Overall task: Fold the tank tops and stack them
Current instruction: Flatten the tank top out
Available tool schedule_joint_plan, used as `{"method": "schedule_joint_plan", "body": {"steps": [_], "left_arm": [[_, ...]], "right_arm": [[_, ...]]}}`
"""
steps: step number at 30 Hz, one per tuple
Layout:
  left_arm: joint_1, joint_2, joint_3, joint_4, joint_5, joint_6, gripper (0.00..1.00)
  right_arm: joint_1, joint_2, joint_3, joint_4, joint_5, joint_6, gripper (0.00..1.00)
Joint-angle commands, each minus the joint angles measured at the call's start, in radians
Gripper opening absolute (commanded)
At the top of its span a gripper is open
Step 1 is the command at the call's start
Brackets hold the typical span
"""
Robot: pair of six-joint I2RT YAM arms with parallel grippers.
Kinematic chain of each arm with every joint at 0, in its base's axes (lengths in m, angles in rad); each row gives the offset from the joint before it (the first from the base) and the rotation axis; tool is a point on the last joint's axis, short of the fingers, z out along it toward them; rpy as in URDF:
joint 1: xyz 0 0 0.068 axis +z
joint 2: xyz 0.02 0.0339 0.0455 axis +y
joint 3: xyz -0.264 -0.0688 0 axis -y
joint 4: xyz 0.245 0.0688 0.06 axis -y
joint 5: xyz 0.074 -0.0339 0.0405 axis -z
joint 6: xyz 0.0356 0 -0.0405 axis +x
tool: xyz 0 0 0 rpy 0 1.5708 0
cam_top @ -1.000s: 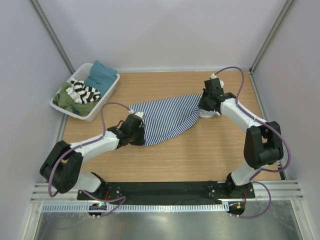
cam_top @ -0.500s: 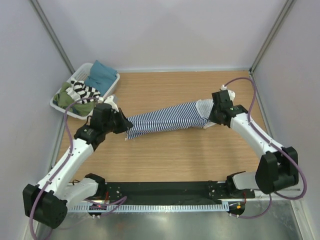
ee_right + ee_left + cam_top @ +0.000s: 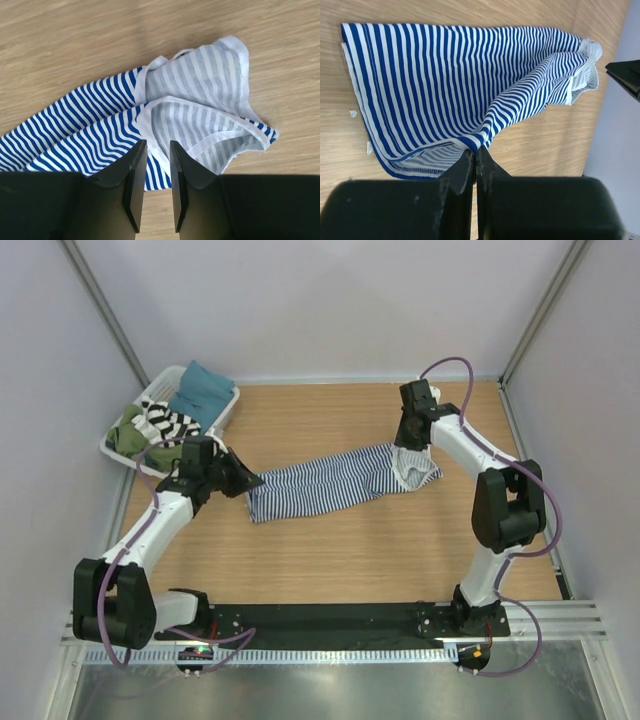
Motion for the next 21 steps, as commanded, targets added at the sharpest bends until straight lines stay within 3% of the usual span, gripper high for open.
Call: {"method": "schedule_joint_plan", "body": {"steps": [1,6,9,13,21], "left_arm": [[0.019,0.012,-0.001,0.083,0.013,-0.015,0.00],[0.027,0.029,0.001,0.094,-0.001,-0.011,0.00],[0.027,0.031,-0.002,0.094,-0.018,-0.006,0.00],[0.027,0.040,-0.006,0.096,-0.030,-0.002,0.00],[0.027,0.061,-0.007,0.105,-0.036,0.003,0.00]], "right_arm": [[-0.005,-0.075,-0.052,0.044,-0.019,-0.021,0.31],[-0.003,-0.147,-0.187,0.145,-0.087,-0.044,0.31],[-0.003,-0.103,-0.174,0.147,-0.117,-0.055,0.31],[-0.005,-0.069,-0.189,0.200,-0.128,-0.056,0.40],[-0.003,0.015,-0.165,0.225,-0.144,-0.061,0.40]]}}
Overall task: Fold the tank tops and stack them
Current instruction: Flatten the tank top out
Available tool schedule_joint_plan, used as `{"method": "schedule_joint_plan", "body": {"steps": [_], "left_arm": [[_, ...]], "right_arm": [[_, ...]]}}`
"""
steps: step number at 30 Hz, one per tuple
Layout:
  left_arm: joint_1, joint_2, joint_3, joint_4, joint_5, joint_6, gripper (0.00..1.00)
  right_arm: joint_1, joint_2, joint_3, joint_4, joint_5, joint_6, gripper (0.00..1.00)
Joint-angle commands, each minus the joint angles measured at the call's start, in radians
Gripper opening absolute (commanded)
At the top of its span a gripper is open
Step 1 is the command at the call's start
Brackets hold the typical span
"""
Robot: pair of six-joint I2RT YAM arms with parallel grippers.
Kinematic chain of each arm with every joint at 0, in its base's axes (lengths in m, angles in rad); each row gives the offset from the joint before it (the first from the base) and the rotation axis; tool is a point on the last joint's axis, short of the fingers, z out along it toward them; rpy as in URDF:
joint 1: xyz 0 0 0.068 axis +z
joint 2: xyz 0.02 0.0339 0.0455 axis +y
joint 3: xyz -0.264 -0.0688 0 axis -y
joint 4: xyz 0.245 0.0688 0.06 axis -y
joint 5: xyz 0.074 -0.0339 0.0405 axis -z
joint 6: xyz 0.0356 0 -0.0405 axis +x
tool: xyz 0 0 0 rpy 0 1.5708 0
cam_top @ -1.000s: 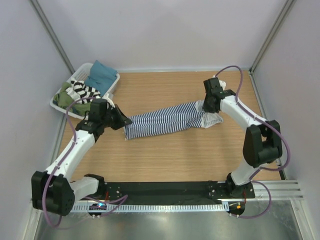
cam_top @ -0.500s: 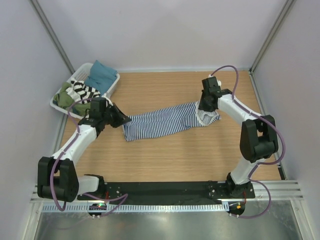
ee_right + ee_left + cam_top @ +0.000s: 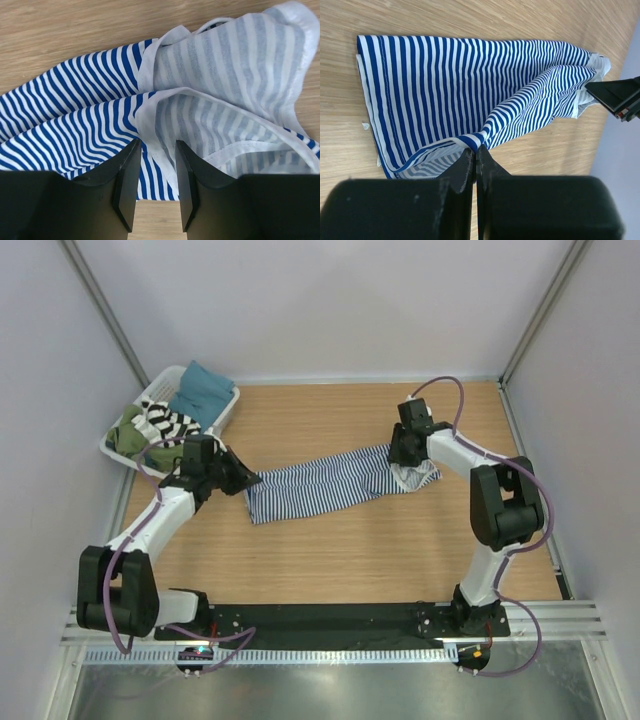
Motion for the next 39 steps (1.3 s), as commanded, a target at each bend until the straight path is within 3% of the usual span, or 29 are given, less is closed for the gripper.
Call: {"method": "schedule_joint_plan", "body": {"steps": [1,18,26,39], "left_arm": [[0.008,0.002,-0.005,0.046,-0.010,0.012,0.00],[0.008,-0.007,-0.007,0.045,-0.024,0.021,0.00],[0.008,-0.011,-0.004,0.040,-0.022,0.026,0.00],[0.007,-0.013,-0.004,0.039,-0.019,0.029,0.00]], "right_arm": [[-0.005,0.026,0.022,0.046,-0.023,-0.013,0.40],[0.003,0.077,0.045,0.066,-0.072,-0.050,0.35],[0.063,0.137,0.149,-0.008,0.092,-0.097,0.34],[0.136,0.158,0.173,-0.034,0.244,-0.149,0.33]]}}
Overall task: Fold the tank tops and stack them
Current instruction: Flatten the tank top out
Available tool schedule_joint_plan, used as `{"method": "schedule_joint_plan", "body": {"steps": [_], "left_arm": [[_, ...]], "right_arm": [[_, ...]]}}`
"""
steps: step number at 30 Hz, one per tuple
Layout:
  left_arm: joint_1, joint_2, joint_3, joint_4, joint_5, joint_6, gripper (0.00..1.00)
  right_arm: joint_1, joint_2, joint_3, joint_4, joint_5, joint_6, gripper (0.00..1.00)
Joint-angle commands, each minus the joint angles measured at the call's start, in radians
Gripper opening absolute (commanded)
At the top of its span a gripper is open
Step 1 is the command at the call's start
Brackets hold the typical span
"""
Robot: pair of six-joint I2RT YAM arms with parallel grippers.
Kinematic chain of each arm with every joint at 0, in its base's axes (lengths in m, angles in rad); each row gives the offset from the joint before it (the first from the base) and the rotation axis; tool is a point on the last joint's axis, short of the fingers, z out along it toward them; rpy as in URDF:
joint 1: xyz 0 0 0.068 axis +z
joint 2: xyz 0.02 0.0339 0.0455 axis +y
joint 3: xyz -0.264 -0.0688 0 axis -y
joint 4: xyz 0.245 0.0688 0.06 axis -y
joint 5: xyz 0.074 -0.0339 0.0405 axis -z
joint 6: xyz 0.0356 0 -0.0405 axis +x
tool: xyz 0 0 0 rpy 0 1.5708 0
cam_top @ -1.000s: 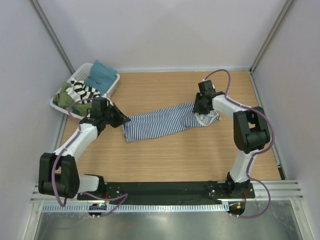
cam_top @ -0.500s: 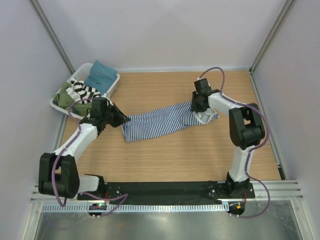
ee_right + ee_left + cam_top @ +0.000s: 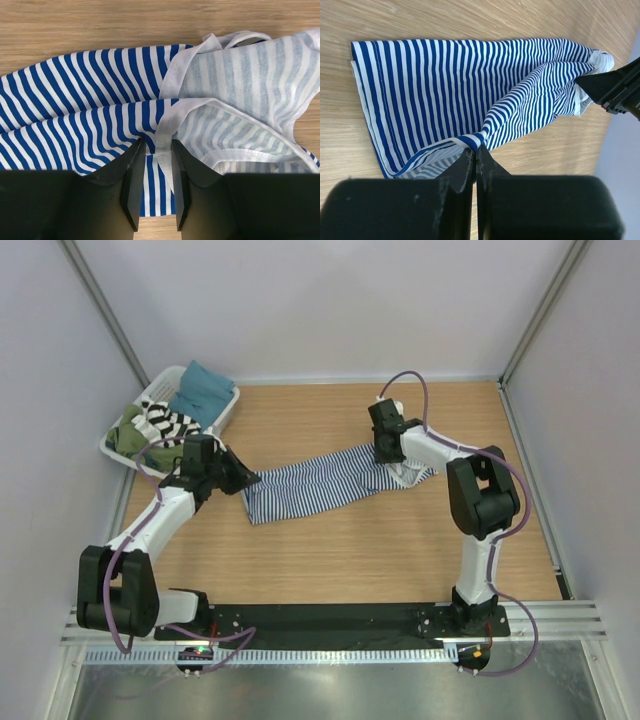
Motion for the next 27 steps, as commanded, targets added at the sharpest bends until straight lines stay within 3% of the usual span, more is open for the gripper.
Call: {"method": "schedule_joint_plan", "body": {"steps": [1,7,12,16,19,21,23,27], "left_arm": [[0.007,-0.016,-0.003,0.032,0.001,0.022,0.00],[0.008,-0.015,-0.003,0.032,0.001,0.023,0.00],[0.007,-0.013,-0.003,0.032,0.002,0.023,0.00],[0.008,-0.012,-0.003,0.032,0.002,0.025,0.00],[0.007,-0.013,-0.003,0.035,0.004,0.026,0.00],[0.008,-0.012,-0.003,0.032,0.005,0.026,0.00],[0.007,-0.015,-0.003,0.033,0.005,0.026,0.00],[0.007,-0.016,-0.006,0.030,0.004,0.028,0.00]], "right_arm": [[0.009,0.009,0.048,-0.004,0.060,-0.023,0.35],[0.016,0.038,0.106,-0.018,0.094,-0.049,0.42],[0.021,0.057,0.123,-0.018,0.059,-0.058,0.42],[0.019,0.064,0.096,-0.001,-0.005,-0.055,0.31],[0.018,0.049,0.059,0.026,-0.058,-0.052,0.28],[0.018,0.044,0.053,0.024,-0.058,-0.044,0.29],[0.016,0.041,0.045,0.014,-0.033,-0.037,0.38],[0.007,0.008,-0.009,0.028,-0.027,-0.026,0.40]]}}
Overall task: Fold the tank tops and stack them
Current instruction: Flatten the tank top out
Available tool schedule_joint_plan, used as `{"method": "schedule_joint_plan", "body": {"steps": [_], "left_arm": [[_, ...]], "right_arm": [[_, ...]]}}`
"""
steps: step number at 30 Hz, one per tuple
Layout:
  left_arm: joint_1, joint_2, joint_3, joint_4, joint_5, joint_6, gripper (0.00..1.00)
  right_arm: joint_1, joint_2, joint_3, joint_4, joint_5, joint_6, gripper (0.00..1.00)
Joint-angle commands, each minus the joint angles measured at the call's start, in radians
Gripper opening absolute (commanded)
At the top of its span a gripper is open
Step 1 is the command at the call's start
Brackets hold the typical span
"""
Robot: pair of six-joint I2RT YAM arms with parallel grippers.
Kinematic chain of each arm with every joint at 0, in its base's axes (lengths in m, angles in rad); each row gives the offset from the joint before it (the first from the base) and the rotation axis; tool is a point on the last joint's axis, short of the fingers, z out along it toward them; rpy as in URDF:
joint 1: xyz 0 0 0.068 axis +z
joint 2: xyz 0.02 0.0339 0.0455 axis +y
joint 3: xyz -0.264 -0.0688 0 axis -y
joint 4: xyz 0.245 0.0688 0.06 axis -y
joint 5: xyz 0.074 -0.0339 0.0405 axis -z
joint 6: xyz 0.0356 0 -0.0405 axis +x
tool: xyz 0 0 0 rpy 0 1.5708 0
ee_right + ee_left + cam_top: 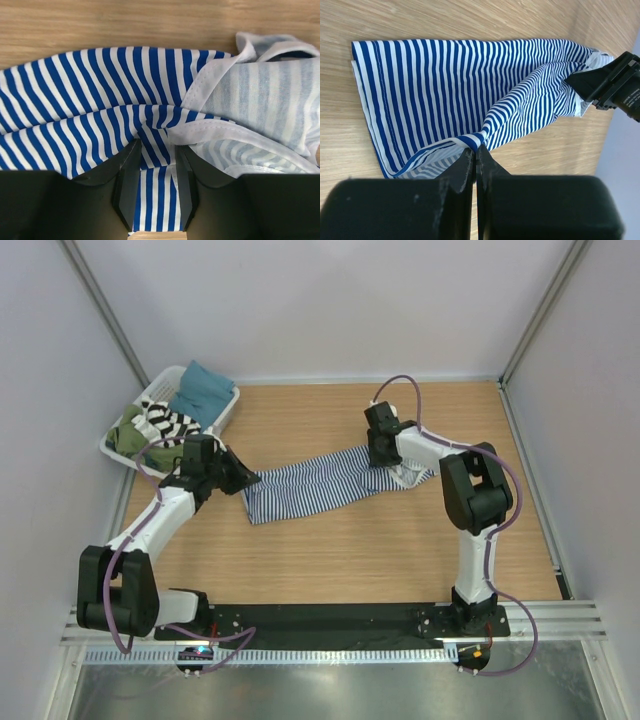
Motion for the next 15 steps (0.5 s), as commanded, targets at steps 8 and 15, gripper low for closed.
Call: {"method": "schedule_joint_plan", "body": {"steps": [8,15], "left_arm": [[0.008,-0.022,-0.007,0.032,0.000,0.025,0.00],[0.007,-0.032,-0.015,0.029,-0.015,0.028,0.00]], "right_arm": [[-0.009,-0.118,-0.107,0.053,0.010,0.035,0.42],[-0.017,-0.190,-0.148,0.067,0.012,0.056,0.48]]}}
